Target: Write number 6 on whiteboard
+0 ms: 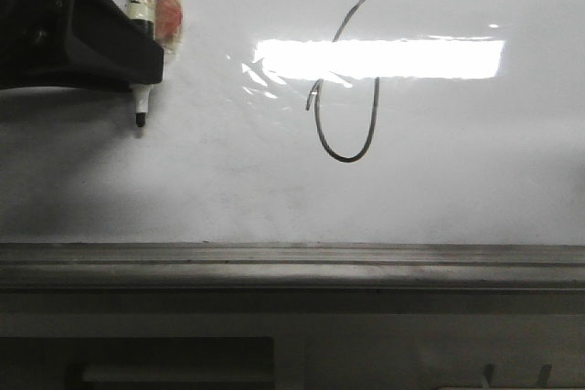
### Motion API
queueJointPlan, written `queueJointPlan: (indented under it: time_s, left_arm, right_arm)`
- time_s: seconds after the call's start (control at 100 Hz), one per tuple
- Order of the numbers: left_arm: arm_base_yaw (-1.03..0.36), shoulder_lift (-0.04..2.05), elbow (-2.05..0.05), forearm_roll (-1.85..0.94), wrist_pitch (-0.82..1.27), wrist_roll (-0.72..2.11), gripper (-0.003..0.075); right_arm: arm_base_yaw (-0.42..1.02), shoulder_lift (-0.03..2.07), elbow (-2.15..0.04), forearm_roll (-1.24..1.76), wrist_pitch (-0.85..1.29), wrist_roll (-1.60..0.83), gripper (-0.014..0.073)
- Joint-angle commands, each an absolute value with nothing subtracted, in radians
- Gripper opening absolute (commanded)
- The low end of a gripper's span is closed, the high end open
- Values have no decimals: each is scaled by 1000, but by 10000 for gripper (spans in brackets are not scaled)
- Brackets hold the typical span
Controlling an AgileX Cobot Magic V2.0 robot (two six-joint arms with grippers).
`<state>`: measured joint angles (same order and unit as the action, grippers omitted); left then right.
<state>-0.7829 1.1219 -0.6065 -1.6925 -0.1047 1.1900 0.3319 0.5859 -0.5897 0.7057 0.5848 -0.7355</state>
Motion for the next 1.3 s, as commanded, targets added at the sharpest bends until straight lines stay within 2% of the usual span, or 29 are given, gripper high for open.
queueJointPlan:
  time_s: [0.0, 0.04, 0.16, 0.21, 0.26, 0.63, 0.69, 0.75, 0.79, 0.84, 0.87, 0.9, 0.96, 0.98, 1.29]
  left_arm:
    - [-779, 1116, -640, -1690, -131, 1187, 115]
    - [-779, 1116, -640, -1690, -131, 1187, 175]
    - [-779, 1107, -640, -1690, -131, 1187, 426]
    - [-779, 1096, -640, -1687, -141, 1188, 505]
    - [-779, 1077, -640, -1685, -159, 1192, 551]
    - [-779, 756, -640, -1662, -197, 1452, 554]
    - [-779, 696, -637, -1662, -197, 1507, 552]
    - [-779, 641, -627, -1662, -197, 1538, 512]
    - [-779, 607, -613, -1662, -197, 1540, 470]
    - [-779, 568, -590, -1662, -196, 1540, 380]
    - [-779, 546, -574, -1662, -190, 1540, 297]
    - [-779, 519, -551, -1662, -180, 1540, 220]
    - [-779, 472, -511, -1662, -139, 1540, 32]
    - [-779, 455, -495, -1662, -122, 1542, -8]
    - [-779, 185, -244, -1634, -54, 1547, -20]
  right_arm:
    - [325, 586, -617, 741, 529, -736, 416]
    - [325, 586, -617, 741, 529, -736, 416]
    - [325, 586, -617, 741, 529, -736, 416]
    - [325, 586, -617, 741, 529, -736, 416]
    - [325, 586, -617, 741, 529, -736, 416]
    - [325, 584, -642, 765, 425, -736, 414]
    - [325, 584, -641, 796, 403, -736, 385]
    - [325, 584, -641, 815, 401, -736, 311]
    - [325, 584, -639, 817, 404, -736, 223]
    - [325, 580, -628, 823, 404, -736, 91]
    - [325, 569, -618, 823, 401, -738, -13]
    - [325, 555, -608, 823, 393, -740, -71]
    - [325, 513, -571, 825, 372, -748, -50]
    - [325, 492, -556, 825, 363, -748, -48]
    - [325, 117, -287, 821, 204, -782, -48]
